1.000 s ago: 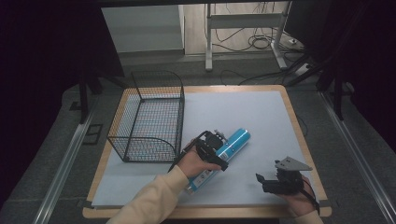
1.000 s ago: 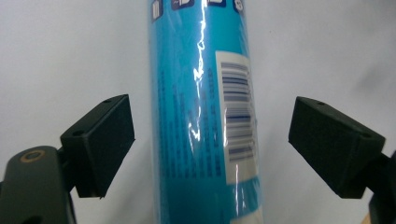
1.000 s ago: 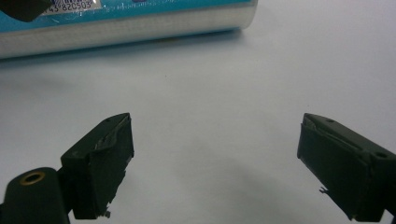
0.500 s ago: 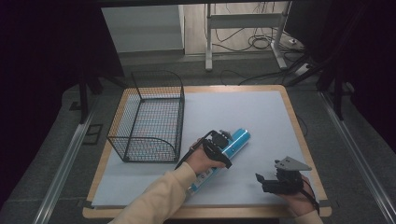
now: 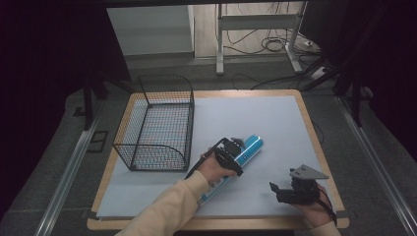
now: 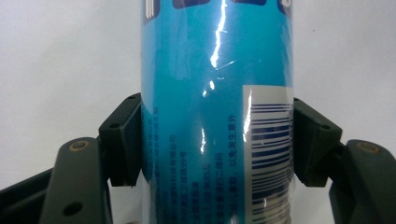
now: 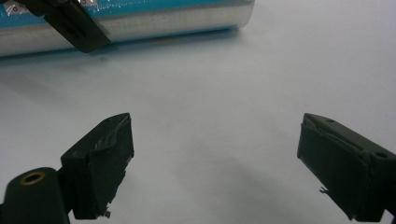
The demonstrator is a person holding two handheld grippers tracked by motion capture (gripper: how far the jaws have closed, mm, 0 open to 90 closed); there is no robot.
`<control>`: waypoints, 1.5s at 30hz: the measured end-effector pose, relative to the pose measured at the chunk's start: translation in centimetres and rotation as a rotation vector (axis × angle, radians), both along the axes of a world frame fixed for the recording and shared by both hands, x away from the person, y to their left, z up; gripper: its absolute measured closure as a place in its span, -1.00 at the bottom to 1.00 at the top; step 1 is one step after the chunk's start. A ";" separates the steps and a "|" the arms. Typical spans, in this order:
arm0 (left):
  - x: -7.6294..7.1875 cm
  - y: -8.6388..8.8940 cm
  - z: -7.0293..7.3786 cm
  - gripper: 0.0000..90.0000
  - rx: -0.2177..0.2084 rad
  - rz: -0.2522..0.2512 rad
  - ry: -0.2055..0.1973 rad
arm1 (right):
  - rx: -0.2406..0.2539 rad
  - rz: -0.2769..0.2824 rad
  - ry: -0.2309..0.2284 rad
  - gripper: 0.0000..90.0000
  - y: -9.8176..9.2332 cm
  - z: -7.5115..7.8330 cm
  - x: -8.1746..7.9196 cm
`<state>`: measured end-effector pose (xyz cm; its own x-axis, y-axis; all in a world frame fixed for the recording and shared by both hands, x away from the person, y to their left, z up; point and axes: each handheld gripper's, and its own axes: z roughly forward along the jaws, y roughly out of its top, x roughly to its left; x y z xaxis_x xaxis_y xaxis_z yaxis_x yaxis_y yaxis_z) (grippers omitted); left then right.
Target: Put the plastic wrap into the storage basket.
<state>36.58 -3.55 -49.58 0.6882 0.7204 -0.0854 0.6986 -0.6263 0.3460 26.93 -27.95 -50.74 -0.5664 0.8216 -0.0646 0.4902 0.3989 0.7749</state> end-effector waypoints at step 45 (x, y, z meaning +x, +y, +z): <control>0.9 2.3 4.8 -0.30 0.013 -0.053 0.041 | 0.006 -0.015 -0.029 -0.75 -0.2 0.4 -0.1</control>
